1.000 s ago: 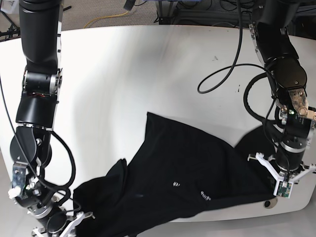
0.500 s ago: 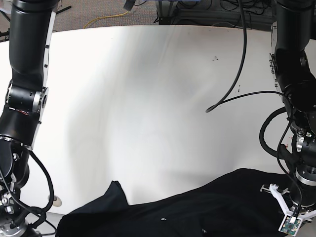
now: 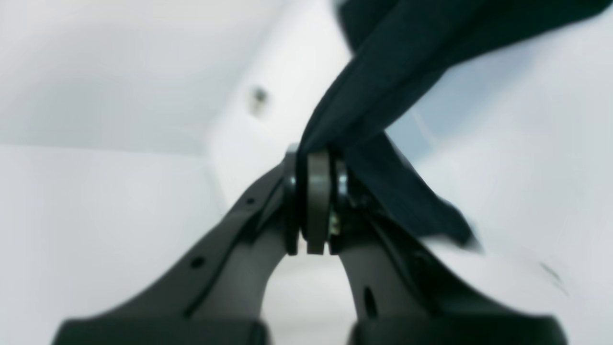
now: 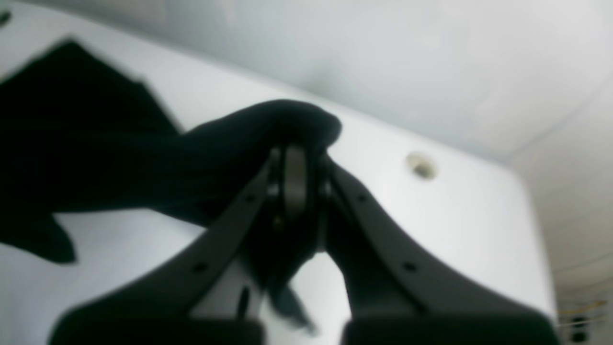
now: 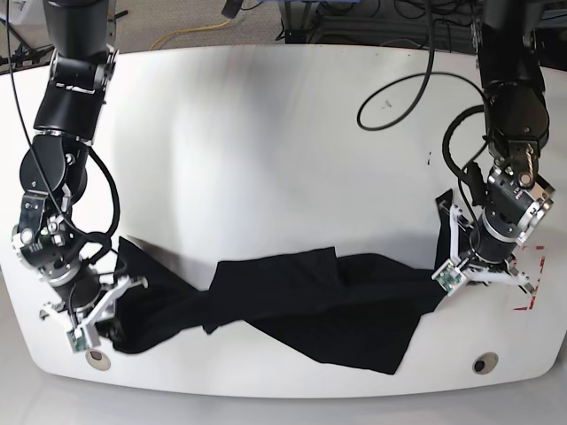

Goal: Fold the T-shirt properly
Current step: 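Lay the shirt flat, dragging it away from the robot with both grippers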

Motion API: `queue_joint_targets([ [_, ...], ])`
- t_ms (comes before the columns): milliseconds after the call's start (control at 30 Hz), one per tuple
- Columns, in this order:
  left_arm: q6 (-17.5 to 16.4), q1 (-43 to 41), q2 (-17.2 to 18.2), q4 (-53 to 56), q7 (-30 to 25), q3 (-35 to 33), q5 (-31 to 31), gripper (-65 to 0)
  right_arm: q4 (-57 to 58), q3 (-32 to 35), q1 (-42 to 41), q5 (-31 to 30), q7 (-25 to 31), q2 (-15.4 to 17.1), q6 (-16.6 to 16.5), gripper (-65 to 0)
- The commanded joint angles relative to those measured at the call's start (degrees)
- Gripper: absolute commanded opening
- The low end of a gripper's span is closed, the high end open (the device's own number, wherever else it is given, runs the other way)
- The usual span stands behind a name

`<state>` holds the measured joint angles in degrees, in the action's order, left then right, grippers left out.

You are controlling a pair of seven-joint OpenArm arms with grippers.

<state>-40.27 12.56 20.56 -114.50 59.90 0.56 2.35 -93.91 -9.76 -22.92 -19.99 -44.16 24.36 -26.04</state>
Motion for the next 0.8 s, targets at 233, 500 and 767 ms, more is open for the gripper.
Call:
queue_joint_targets([
  [233, 0.27, -13.48, 0.85, -0.80, -2.80, 0.37, 0.51, -65.0, -2.40, -10.59, 14.52, -1.51, 1.92, -5.24, -0.20, -65.0],
  [500, 0.27, -23.06, 1.55, -0.80, -7.55, 0.28, 8.07, -65.0, -3.72, -16.22, 24.46, -1.59, 1.92, -8.93, -1.52, -65.0],
  [767, 0.27, -28.78, 1.55, -0.80, -7.55, 0.72, 11.50, -65.0, -4.25, -23.08, 30.70, -1.59, 1.83, -14.65, -8.29, -65.0],
])
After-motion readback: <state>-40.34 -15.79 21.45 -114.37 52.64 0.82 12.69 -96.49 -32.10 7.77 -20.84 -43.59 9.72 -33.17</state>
